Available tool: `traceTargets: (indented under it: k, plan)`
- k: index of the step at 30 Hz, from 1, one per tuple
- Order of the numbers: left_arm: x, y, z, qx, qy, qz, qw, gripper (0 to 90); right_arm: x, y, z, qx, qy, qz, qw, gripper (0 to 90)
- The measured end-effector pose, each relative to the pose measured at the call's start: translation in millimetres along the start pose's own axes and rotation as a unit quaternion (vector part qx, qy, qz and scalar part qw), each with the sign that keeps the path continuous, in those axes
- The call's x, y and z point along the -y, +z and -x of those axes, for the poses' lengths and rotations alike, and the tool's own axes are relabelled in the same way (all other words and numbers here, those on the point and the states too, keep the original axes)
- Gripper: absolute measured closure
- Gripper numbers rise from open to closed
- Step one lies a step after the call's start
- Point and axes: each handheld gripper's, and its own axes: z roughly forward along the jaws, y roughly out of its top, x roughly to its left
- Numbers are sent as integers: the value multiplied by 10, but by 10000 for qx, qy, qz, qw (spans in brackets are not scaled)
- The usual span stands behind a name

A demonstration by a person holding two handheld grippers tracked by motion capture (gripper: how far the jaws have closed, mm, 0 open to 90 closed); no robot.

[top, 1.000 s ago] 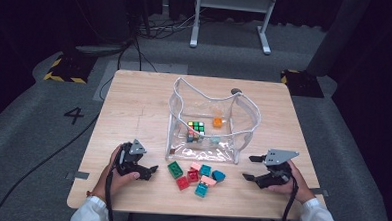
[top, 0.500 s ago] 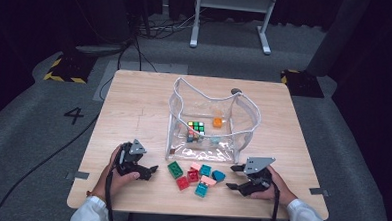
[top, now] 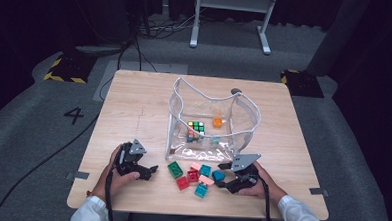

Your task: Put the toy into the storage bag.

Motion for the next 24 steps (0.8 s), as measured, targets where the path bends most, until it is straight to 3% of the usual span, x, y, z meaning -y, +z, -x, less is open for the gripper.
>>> traceTargets:
  k: [11, 19, 21, 24]
  plan:
    - [0, 0, 1, -1, -2, 0, 10000, 41, -12, 6, -31, -85, -36, 92, 9999, 577]
    - [0, -1, 1, 1, -1, -1, 10000, 41, 27, -49, -31, -115, 2, 66, 9999, 595]
    - [0, -1, 1, -3, 3, 0, 10000, 41, 38, -64, -5, -123, -186, 193, 9996, 595]
    - [0, -1, 0, 0, 4, -1, 10000, 41, 69, -156, 2, -127, -134, 220, 9996, 595]
